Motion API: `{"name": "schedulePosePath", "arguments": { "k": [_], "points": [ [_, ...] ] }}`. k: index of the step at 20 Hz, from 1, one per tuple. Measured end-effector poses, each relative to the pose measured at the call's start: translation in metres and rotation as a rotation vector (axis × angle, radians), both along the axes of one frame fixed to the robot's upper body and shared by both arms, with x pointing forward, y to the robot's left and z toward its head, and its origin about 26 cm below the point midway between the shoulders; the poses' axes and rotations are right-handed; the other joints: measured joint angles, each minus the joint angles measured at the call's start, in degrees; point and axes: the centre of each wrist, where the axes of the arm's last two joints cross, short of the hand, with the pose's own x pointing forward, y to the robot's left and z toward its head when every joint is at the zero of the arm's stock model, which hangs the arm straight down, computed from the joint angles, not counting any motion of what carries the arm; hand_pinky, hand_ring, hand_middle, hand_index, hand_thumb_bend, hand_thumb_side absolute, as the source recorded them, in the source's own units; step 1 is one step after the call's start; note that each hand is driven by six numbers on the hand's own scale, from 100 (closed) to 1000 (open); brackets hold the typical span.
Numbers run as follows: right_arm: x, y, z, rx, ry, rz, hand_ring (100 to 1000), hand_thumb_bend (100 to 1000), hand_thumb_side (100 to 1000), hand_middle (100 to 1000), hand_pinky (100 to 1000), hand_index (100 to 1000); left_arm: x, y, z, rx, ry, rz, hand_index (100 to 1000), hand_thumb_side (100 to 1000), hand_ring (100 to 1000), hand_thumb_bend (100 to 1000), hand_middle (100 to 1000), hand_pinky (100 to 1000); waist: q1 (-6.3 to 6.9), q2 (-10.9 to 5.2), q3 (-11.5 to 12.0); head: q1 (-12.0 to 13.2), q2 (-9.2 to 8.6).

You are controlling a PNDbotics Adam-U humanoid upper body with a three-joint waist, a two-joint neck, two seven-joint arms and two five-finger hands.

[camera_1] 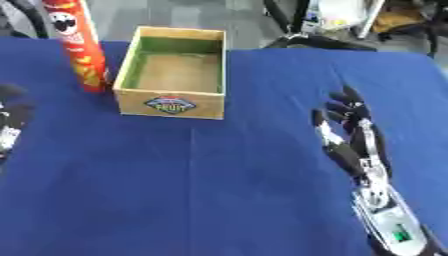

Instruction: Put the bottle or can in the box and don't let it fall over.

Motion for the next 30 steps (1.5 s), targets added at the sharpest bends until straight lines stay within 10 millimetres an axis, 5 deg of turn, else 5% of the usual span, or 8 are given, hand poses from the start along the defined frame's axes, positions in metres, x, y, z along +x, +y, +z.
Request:
{"name": "schedulePosePath", "arguments": {
  "k": [11,20,30],
  "points": [
    [-0.001,-0.001,-0.002,-0.004,0.008,-0.005,820,354,501,838,837,1000,0.009,0.037,0.028,-0.022,-0.080,0.231,962,609,877,606,908,861,0.20,-0.02,-0.4,-0.4,-0.08],
    [-0.001,-0.001,-0.004,-0.005,0.014,-0.006,819,355,502,837,836,1000,0.073,0.063,0.056,-0.083,-0.113,0.501,968,618,894,685,928,868,0.21,-0.17,-2.0,-0.5,-0.09],
    [-0.001,0.002,-0.005,-0.004,0.021,0.004,819,354,503,836,835,1000,0.117,0.053,0.047,-0.061,-0.024,0.371,970,638,880,777,916,855,0.15,-0.17,-3.0,-0.1,-0.09]
  ]
}}
